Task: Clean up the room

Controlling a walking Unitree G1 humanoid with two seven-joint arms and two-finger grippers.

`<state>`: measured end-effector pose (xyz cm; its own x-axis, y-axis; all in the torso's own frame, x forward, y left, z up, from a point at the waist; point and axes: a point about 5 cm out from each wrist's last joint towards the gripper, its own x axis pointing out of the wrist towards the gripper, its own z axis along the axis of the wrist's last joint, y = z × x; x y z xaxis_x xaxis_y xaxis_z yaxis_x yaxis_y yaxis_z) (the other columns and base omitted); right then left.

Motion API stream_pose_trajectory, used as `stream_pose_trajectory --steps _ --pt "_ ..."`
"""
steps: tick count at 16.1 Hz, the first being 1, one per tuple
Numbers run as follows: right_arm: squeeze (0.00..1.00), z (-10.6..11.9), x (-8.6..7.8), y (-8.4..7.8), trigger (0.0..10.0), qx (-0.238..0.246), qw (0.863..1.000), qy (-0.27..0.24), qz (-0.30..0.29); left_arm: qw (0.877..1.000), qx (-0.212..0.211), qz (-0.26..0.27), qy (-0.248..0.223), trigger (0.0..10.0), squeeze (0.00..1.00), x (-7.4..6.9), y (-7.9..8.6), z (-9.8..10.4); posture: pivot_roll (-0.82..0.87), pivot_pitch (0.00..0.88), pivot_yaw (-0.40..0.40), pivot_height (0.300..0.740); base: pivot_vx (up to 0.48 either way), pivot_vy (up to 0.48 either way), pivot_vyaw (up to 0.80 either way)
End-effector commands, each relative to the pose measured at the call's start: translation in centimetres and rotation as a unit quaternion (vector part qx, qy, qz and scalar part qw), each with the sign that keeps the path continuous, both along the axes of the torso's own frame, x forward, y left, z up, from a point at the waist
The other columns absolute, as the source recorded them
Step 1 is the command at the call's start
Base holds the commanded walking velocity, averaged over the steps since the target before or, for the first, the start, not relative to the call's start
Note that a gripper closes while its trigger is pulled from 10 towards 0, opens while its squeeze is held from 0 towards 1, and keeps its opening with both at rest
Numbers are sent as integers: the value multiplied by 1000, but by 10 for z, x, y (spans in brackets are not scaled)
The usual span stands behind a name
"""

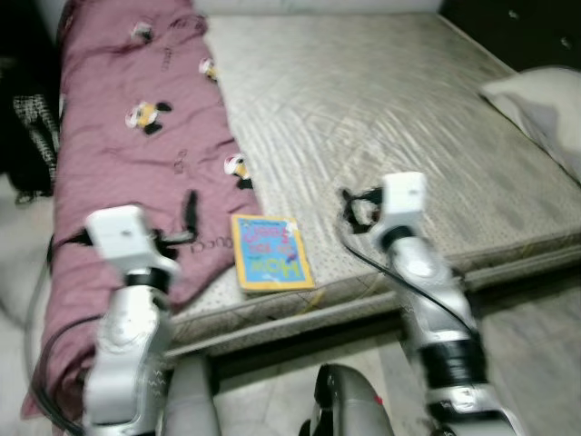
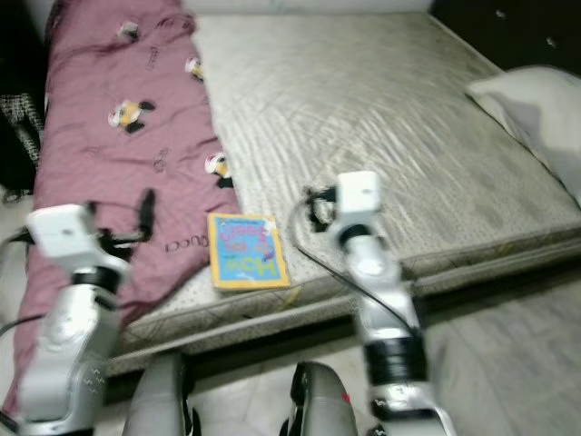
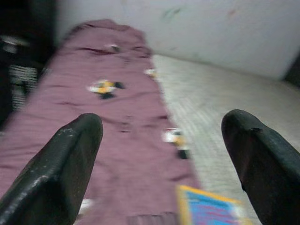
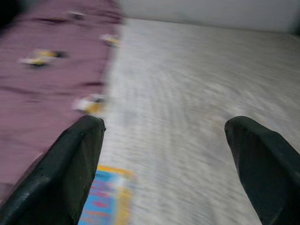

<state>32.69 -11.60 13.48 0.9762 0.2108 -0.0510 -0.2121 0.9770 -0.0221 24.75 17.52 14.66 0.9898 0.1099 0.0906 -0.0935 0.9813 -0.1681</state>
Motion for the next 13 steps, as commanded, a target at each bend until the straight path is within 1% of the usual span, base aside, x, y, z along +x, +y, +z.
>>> stream_pose_trajectory --steps 1,4,6,8,9,10,12,13 --pt "0 -1 -1 -9 10000 -3 1000 1 -13 1000 -5 -3 6 10000 0 1 -4 -2 -17 68 -67 622 0 0 0" --pt "0 -2 -5 -12 10000 -10 1000 0 -11 1000 -10 15 25 10000 0 -1 -2 -5 -5 73 -88 617 0 0 0" --pt "0 -5 -7 -12 10000 -7 1000 7 -2 999 -1 26 40 10000 0 -3 7 -14 -13 83 -95 587 0 0 0" --pt "0 -4 -7 -13 10000 -7 1000 6 -3 998 -12 33 48 10000 0 0 11 -17 -16 87 -88 572 0 0 0" --pt "0 -7 -9 -14 10000 -9 1000 14 -6 999 -10 30 43 10000 0 8 11 -14 -13 99 -92 567 0 0 0" --pt "0 -8 -10 -14 10000 -9 1000 16 -7 999 -9 29 41 10000 0 11 10 -13 -13 99 -92 567 0 0 0" --pt "0 -6 -10 -16 10000 -4 1000 14 -11 999 -11 31 38 10000 0 20 12 -11 -26 93 -88 567 0 0 0" --pt "0 -6 -10 -17 10000 -6 1000 13 -12 999 -19 31 35 10000 0 26 11 -9 -27 89 -88 567 0 0 0"
